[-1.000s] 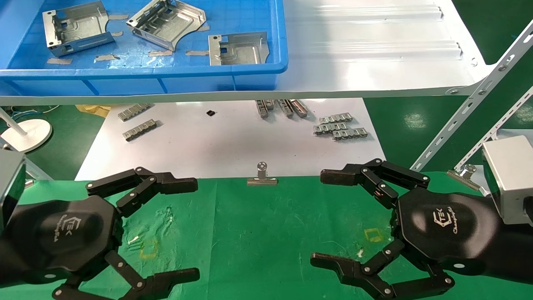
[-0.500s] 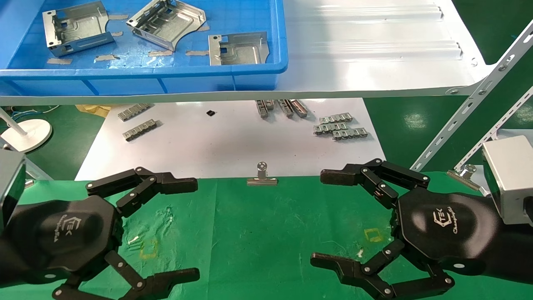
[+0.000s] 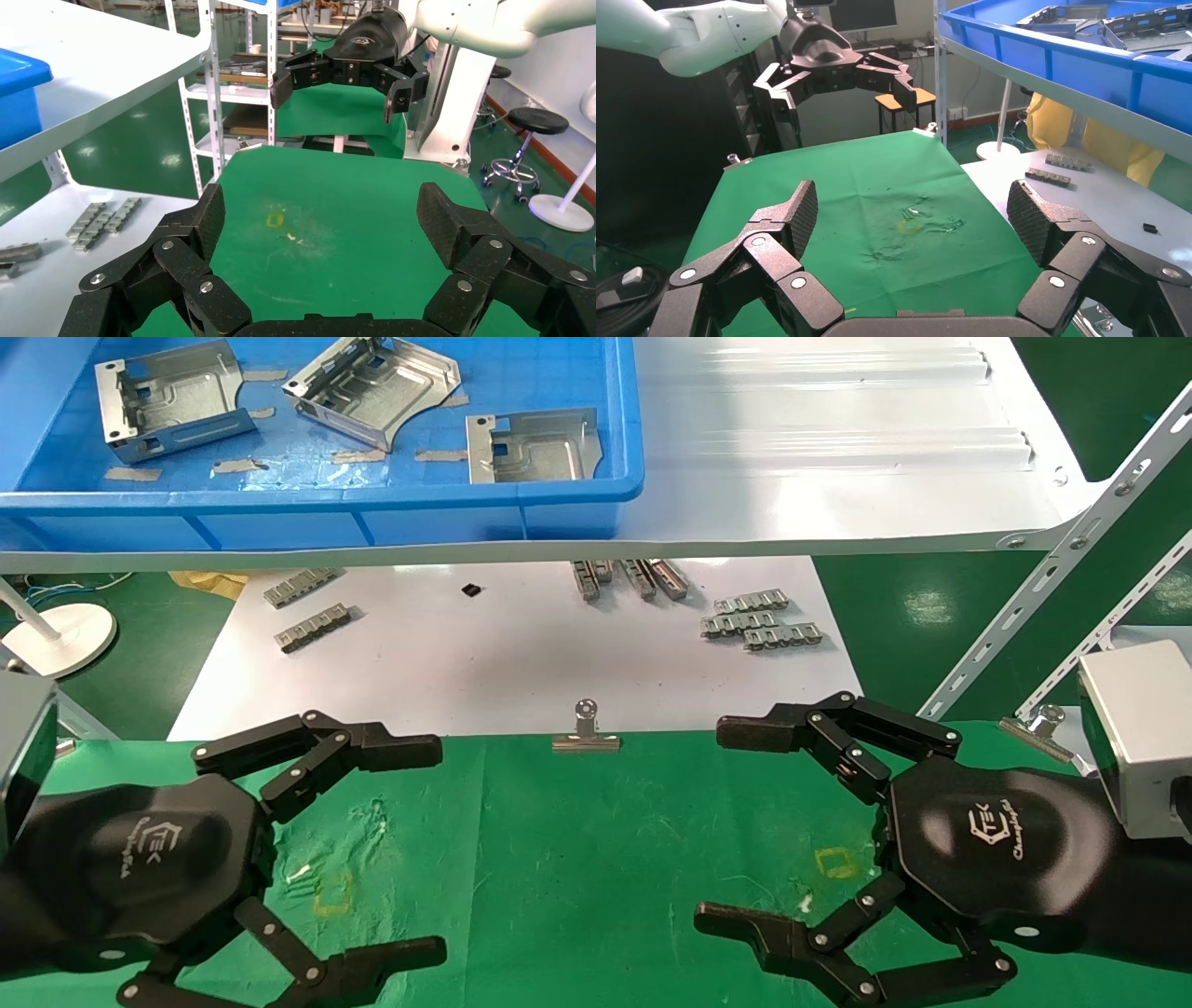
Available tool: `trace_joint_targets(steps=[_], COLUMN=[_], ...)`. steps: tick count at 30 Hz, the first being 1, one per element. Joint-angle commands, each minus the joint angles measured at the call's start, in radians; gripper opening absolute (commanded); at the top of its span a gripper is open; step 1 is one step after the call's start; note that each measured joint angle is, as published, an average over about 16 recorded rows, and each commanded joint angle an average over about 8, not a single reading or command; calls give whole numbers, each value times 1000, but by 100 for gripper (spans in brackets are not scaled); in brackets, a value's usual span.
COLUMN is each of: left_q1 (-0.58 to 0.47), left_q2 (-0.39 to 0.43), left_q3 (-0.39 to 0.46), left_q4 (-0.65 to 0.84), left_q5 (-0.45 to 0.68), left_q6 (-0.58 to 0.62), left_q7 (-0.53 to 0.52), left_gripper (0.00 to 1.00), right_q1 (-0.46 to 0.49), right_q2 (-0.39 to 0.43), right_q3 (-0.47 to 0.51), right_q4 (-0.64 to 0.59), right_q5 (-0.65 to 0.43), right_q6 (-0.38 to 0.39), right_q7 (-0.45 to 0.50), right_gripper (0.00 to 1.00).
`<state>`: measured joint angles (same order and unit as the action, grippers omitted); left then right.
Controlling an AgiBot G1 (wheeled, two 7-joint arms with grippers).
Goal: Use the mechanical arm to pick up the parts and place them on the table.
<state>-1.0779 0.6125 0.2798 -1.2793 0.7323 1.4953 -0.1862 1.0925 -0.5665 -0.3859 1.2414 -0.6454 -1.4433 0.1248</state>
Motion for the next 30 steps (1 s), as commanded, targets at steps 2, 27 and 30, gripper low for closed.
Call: trace_joint_targets(steps=[2, 27, 30], left_q1=[0, 0, 0], left_q2=[0, 0, 0], left_q3=[0, 0, 0], left_q4=[0, 0, 0], left_q5=[0, 0, 0], left_q6=[0, 0, 0], left_q7=[0, 0, 0], left_gripper=[100, 100, 100], right_q1=[0, 0, 0], right_q2=[0, 0, 0], right_q3=[0, 0, 0], right_q4=[0, 0, 0], right_q5=[0, 0, 0], right_q6=[0, 0, 0], right_q7=[0, 0, 0], right_gripper=[100, 0, 0])
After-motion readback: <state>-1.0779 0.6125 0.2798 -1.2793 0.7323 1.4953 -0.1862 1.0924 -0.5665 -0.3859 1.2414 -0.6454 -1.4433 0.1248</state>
